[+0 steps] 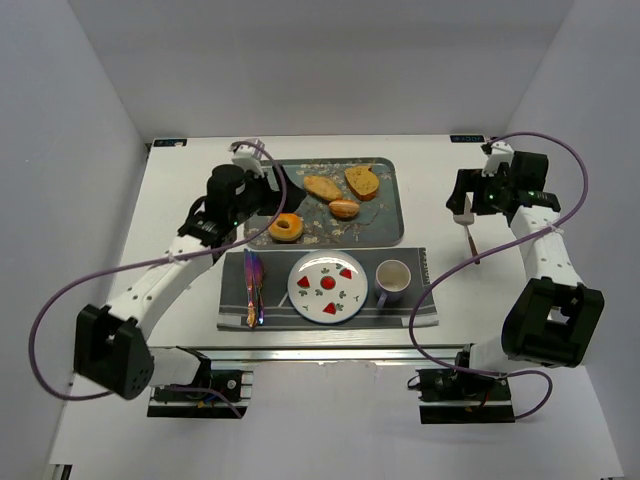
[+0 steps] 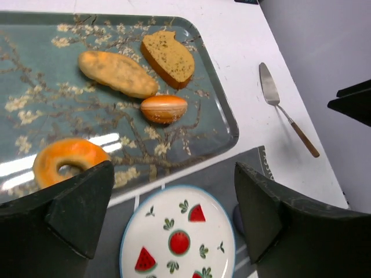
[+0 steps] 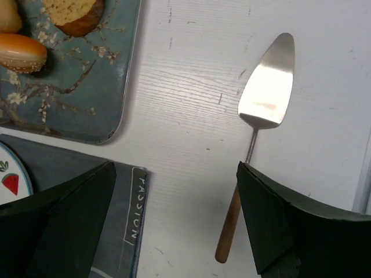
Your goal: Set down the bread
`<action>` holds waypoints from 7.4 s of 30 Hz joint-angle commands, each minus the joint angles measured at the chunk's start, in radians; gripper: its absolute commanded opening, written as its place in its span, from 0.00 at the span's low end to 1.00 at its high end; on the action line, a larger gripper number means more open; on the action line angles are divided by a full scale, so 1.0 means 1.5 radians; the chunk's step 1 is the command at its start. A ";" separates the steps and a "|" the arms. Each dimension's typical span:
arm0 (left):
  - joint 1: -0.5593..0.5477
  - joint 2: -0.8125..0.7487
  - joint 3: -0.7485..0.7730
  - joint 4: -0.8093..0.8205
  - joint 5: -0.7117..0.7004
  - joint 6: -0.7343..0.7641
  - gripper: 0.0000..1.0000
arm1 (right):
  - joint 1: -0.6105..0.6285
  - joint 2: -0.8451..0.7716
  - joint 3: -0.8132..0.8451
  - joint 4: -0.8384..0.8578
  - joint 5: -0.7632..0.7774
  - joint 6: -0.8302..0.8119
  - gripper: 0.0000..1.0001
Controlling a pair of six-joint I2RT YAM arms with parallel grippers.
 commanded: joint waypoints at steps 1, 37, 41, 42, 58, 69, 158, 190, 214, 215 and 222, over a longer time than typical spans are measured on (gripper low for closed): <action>0.008 -0.091 -0.062 -0.001 -0.022 -0.027 0.92 | -0.014 -0.006 0.025 0.032 -0.027 -0.023 0.89; 0.009 -0.452 -0.320 -0.116 -0.098 -0.135 0.74 | -0.126 0.220 -0.095 0.158 -0.044 -0.090 0.63; 0.009 -0.457 -0.325 -0.115 -0.096 -0.141 0.74 | -0.126 0.214 -0.124 0.158 -0.035 -0.079 0.60; 0.009 -0.455 -0.325 -0.118 -0.094 -0.140 0.74 | -0.126 0.213 -0.130 0.155 -0.032 -0.078 0.59; 0.009 -0.443 -0.327 -0.114 -0.089 -0.134 0.74 | -0.113 0.166 -0.193 0.174 0.011 -0.067 0.56; 0.009 -0.462 -0.338 -0.128 -0.093 -0.137 0.73 | -0.100 0.171 -0.198 0.173 0.030 -0.070 0.41; 0.009 -0.437 -0.333 -0.099 -0.086 -0.137 0.73 | 0.291 0.364 0.262 -0.073 0.204 -0.450 0.00; 0.009 -0.452 -0.325 -0.110 -0.094 -0.137 0.73 | 0.188 0.413 0.379 -0.242 0.002 -0.321 0.00; 0.009 -0.445 -0.317 -0.116 -0.100 -0.135 0.74 | 0.367 0.116 0.096 -0.211 -0.055 -0.633 0.00; 0.009 -0.448 -0.317 -0.117 -0.100 -0.135 0.74 | 0.375 0.114 0.090 -0.208 -0.049 -0.664 0.00; 0.009 -0.464 -0.322 -0.125 -0.100 -0.137 0.74 | 0.415 0.088 0.049 -0.155 -0.003 -0.805 0.00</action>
